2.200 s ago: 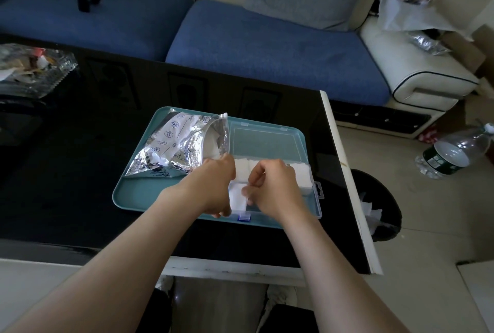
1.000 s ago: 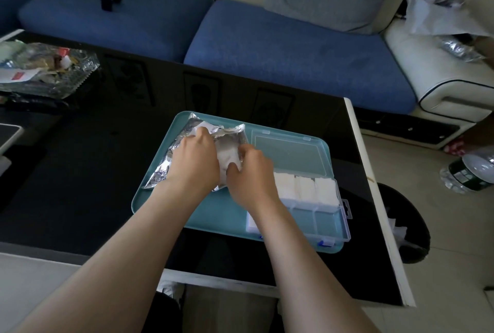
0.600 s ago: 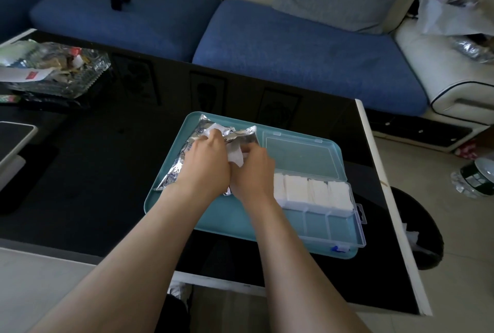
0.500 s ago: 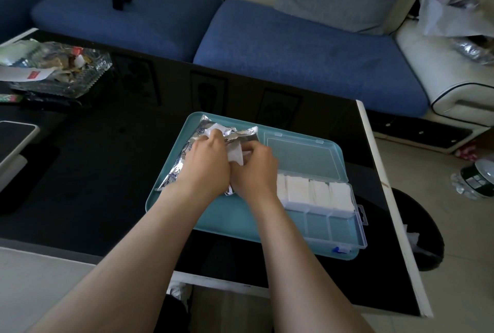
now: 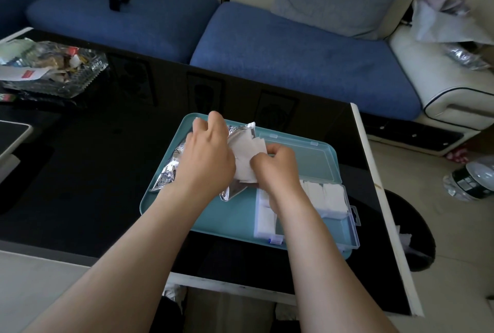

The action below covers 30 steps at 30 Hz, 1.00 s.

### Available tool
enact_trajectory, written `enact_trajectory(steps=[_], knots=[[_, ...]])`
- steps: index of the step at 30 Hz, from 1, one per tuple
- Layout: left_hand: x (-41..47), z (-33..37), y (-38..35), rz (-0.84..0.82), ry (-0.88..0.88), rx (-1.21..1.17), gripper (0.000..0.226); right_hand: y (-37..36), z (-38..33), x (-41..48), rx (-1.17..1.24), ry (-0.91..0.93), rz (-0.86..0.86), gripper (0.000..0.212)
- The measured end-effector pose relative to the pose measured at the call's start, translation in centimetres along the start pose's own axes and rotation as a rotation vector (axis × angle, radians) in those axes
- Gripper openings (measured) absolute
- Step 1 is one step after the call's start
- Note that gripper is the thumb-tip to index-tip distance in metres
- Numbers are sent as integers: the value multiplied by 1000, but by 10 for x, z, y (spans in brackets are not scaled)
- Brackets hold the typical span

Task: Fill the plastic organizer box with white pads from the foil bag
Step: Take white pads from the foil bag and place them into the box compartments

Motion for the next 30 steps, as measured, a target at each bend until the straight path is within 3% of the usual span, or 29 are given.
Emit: enact_trajectory(steps=[3,13,24,30], knots=[[0,10,-2,-39,-65,9,32,2,4,4,-20,1,-61,30],[-2,9,-17,-111,3,131,47,-7,11,-1,61,-55,-229,22],[-2,6,-17,-126,21,78,64,25,8,6,-24,14,-32,36],[-3,13,-9,-80,53,49,52,43,4,6,-62,37,-6,38]])
Point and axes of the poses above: each hand's wrist, its own x-axis towards the middle knuckle, its own y-axis out of the back of the hand, z = x × y, the point moved 9 cm from there along x, towards the middle knuckle, and after that the axes turned 6 degrees about y, right-handed, at the moved point
